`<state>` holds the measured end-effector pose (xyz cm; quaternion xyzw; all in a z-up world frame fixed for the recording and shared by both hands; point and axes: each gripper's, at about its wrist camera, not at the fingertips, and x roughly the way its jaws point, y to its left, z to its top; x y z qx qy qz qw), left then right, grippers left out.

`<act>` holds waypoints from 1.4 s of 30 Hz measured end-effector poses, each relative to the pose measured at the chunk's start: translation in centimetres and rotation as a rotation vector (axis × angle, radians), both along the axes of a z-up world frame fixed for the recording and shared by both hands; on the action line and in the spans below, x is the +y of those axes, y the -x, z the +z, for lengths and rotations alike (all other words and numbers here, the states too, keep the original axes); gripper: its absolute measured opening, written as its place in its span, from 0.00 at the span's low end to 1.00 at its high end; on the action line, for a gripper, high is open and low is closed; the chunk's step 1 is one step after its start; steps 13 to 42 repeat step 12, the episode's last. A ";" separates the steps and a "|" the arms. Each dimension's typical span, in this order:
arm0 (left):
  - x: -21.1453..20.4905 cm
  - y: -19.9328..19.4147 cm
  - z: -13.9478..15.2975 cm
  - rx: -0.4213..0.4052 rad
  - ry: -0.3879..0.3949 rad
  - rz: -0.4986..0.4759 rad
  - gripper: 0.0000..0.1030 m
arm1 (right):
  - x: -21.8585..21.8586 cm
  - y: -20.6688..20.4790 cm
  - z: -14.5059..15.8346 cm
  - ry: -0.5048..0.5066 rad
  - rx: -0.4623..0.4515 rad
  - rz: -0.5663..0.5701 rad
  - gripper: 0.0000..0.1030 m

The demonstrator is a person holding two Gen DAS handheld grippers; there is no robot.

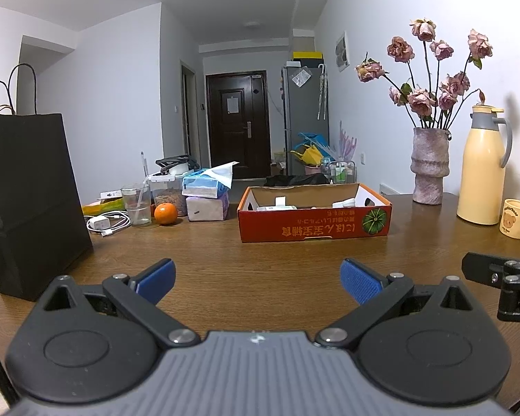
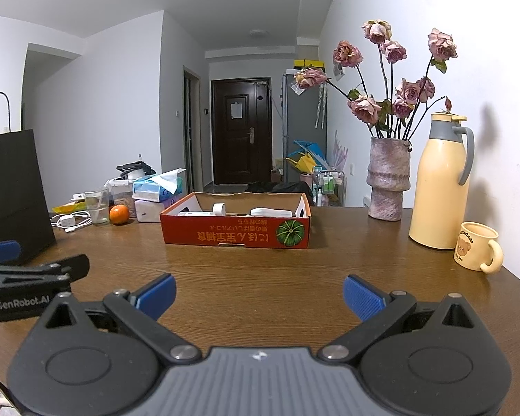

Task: Organize rigid objects

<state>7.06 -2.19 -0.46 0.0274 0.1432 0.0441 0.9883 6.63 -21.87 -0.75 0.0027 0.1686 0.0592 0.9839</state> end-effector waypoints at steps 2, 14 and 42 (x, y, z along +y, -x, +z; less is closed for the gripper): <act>0.0 0.0 0.0 0.001 0.001 0.000 1.00 | 0.0 0.0 0.0 0.000 0.001 0.000 1.00; 0.2 -0.2 -0.1 0.008 0.013 -0.017 1.00 | -0.1 0.0 -0.1 0.000 0.003 -0.001 1.00; 0.2 -0.2 -0.1 0.008 0.013 -0.017 1.00 | -0.1 0.0 -0.1 0.000 0.003 -0.001 1.00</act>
